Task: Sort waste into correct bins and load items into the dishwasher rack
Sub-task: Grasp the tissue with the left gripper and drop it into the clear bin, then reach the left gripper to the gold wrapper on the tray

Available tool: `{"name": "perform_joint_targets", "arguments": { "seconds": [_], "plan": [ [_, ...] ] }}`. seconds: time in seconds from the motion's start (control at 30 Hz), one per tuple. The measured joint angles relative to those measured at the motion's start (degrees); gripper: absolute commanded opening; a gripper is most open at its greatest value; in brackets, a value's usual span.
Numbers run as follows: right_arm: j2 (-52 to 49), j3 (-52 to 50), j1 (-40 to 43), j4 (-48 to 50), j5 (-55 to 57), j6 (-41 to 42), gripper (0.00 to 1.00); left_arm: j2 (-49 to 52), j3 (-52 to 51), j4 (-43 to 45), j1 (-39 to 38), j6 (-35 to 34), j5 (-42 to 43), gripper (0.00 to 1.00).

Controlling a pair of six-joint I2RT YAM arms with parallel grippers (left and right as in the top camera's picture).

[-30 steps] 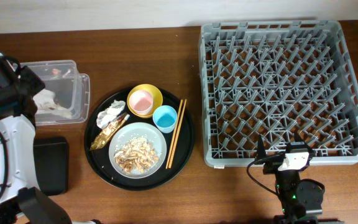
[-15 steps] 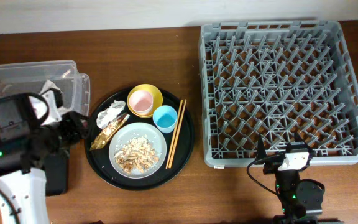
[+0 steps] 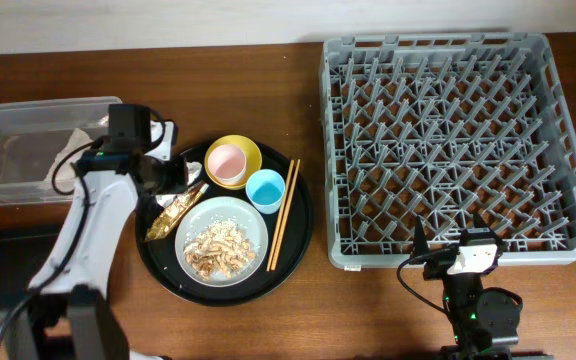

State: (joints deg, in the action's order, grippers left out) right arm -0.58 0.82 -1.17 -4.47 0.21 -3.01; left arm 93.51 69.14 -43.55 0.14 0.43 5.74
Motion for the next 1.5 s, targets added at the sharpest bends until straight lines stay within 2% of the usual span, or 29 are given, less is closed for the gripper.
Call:
{"name": "perform_joint_targets", "arguments": {
  "seconds": [0.03, 0.07, 0.23, 0.37, 0.5, 0.53, 0.6, 0.63, 0.67, 0.7, 0.77, 0.87, 0.97, 1.07, 1.17, 1.2, 1.23, 1.27, 1.3, 1.33, 1.37, 1.43, 1.5],
  "plan": [
    [0.0, 0.0, 0.0, 0.0, 0.0, 0.0, 0.98, 2.5, 0.0, 2.0, -0.4, 1.7, -0.3, 0.58],
    [0.0, 0.0, 0.0, 0.0, 0.0, 0.0, 0.98, 4.6, 0.0, 3.0, -0.8, 3.2, -0.5, 0.61],
    [0.0, 0.0, 0.0, 0.0, 0.0, 0.0, 0.98, 12.0, 0.0, 7.9, -1.3, 6.1, -4.0, 0.61],
    [0.0, 0.0, 0.0, 0.0, 0.0, 0.0, 0.98, 12.2, 0.0, 10.5, -1.3, 6.3, -6.3, 0.61],
    [0.0, 0.0, 0.0, 0.0, 0.0, 0.0, 0.98, 12.6, 0.0, 11.1, -1.3, 6.1, -6.6, 0.55],
    [0.0, 0.0, 0.0, 0.0, 0.0, 0.0, 0.98, 13.5, 0.0, 11.0, -1.3, 6.0, -6.6, 0.50],
    [0.0, 0.0, 0.0, 0.0, 0.0, 0.0, 0.98, 16.2, -0.1, 10.8, -1.3, 5.6, -6.6, 0.32],
    [0.0, 0.0, 0.0, 0.0, 0.0, 0.0, 0.98, 16.4, -0.1, 10.9, -1.3, 5.3, -6.6, 0.28],
    [0.0, 0.0, 0.0, 0.0, 0.0, 0.0, 0.98, 16.6, -0.1, 10.8, -1.3, 5.7, -6.6, 0.21],
    [0.0, 0.0, 0.0, 0.0, 0.0, 0.0, 0.98, 16.7, -0.1, 10.6, -1.3, 5.1, -6.6, 0.08],
    [0.0, 0.0, 0.0, 0.0, 0.0, 0.0, 0.98, 16.7, 0.2, 9.2, -1.3, 3.6, -6.6, 0.01],
    [0.0, 0.0, 0.0, 0.0, 0.0, 0.0, 0.98, 15.8, 4.7, 4.7, -1.3, 2.5, -6.6, 0.01],
    [0.0, 0.0, 0.0, 0.0, 0.0, 0.0, 0.98, 10.4, 6.9, 4.0, -1.3, 0.5, -6.7, 0.01],
    [0.0, 0.0, 0.0, 0.0, 0.0, 0.0, 0.98, 0.9, 8.7, 9.0, 1.5, -5.8, -6.7, 0.01],
    [0.0, 0.0, 0.0, 0.0, 0.0, 0.0, 0.98, -2.2, 9.1, 12.4, 7.1, -10.2, -6.7, 0.01],
    [0.0, 0.0, 0.0, 0.0, 0.0, 0.0, 0.99, -2.3, 9.1, 12.9, 10.3, -12.3, -6.7, 0.01],
    [0.0, 0.0, 0.0, 0.0, 0.0, 0.0, 0.98, -2.2, 9.1, 12.9, 12.5, -14.1, -6.8, 0.07],
    [0.0, 0.0, 0.0, 0.0, 0.0, 0.0, 0.98, -2.2, 9.1, 12.9, 14.1, -15.2, -6.9, 0.49],
    [0.0, 0.0, 0.0, 0.0, 0.0, 0.0, 0.98, -2.0, 9.1, 12.9, 16.4, -17.6, -6.9, 0.68],
    [0.0, 0.0, 0.0, 0.0, 0.0, 0.0, 0.99, -1.7, 9.1, 12.9, 18.0, -18.6, -6.9, 0.71],
    [0.0, 0.0, 0.0, 0.0, 0.0, 0.0, 0.98, -1.4, 9.1, 12.9, 19.3, -20.0, -6.9, 0.79],
    [0.0, 0.0, 0.0, 0.0, 0.0, 0.0, 0.98, -1.0, 9.1, 12.8, 19.6, -21.2, -6.9, 0.82],
    [0.0, 0.0, 0.0, 0.0, 0.0, -0.1, 0.98, -1.0, 9.2, 11.0, 19.6, -21.6, -6.2, 0.62]
  ]
}}
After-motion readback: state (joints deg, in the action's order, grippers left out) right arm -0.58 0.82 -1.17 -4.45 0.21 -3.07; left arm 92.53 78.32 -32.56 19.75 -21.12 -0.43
